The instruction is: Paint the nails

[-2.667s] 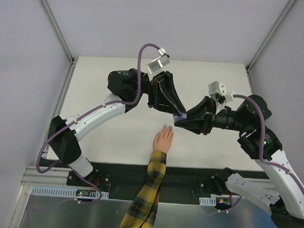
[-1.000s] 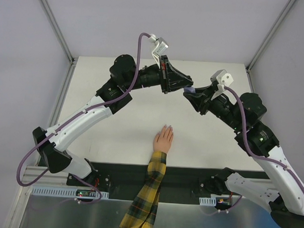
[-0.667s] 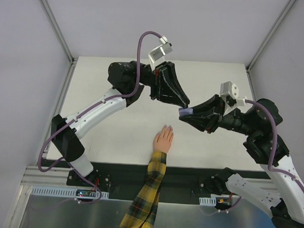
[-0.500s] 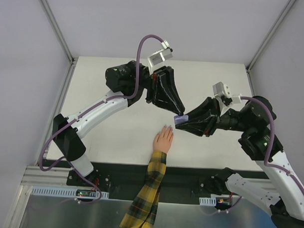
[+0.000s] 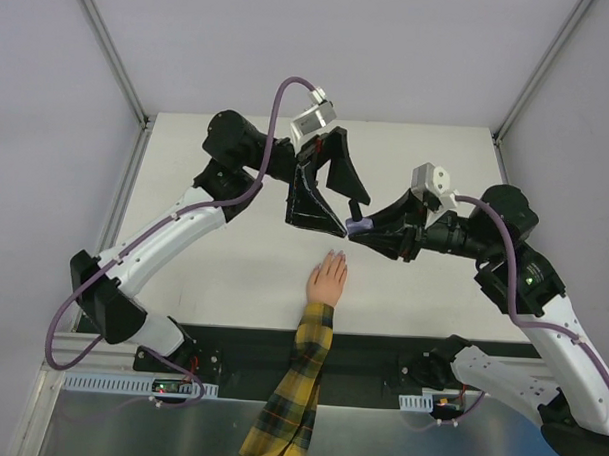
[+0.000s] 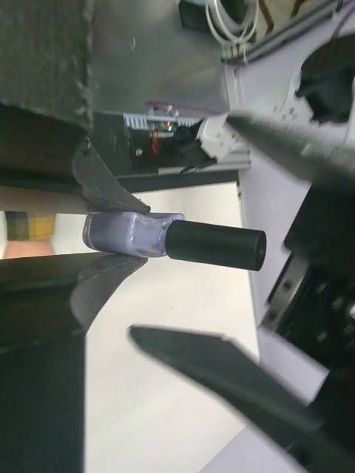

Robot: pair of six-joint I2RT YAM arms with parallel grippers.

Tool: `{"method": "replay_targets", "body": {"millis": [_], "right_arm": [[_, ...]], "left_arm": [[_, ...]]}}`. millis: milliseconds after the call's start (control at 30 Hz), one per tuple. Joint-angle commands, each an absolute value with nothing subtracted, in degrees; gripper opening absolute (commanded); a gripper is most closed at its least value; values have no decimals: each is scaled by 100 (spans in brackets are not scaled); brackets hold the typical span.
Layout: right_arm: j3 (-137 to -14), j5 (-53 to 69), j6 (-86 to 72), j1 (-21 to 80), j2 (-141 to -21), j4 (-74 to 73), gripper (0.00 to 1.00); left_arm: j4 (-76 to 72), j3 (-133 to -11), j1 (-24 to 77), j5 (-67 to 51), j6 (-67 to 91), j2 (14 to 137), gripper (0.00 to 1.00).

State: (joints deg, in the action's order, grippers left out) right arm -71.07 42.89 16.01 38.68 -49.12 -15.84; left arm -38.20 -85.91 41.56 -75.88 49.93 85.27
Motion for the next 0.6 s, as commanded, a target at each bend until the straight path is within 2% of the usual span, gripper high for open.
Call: {"method": "replay_targets", "body": {"millis": [0, 100, 167, 267, 433, 567], "right_arm": [[-7322, 3281, 2285, 3876, -4896, -1854, 0], [-7225, 2684, 2320, 3876, -4825, -1767, 0], [-7137, 2375, 2285, 3876, -4773, -1600, 0], [-7084, 1969, 2285, 3876, -4737, -1477, 0], [-7058, 1696, 2303, 3885, -4729, -1407, 0], [-7031, 1653, 2268, 3876, -4720, -1362, 1]], "left_arm": [[-2005, -8956, 4175, -6622, 3367, 7946, 99], [-1382, -9237, 4175, -5813, 3235, 7875, 99], [-1170, -9115, 4175, -4478, 3269, 7718, 100], [-1509, -8667, 4262, -3518, 3489, 7542, 98], [-1977, -8306, 4596, -2796, 3419, 7444, 83], [-2179, -8306, 4886, -2558, 3235, 7576, 80]]}}
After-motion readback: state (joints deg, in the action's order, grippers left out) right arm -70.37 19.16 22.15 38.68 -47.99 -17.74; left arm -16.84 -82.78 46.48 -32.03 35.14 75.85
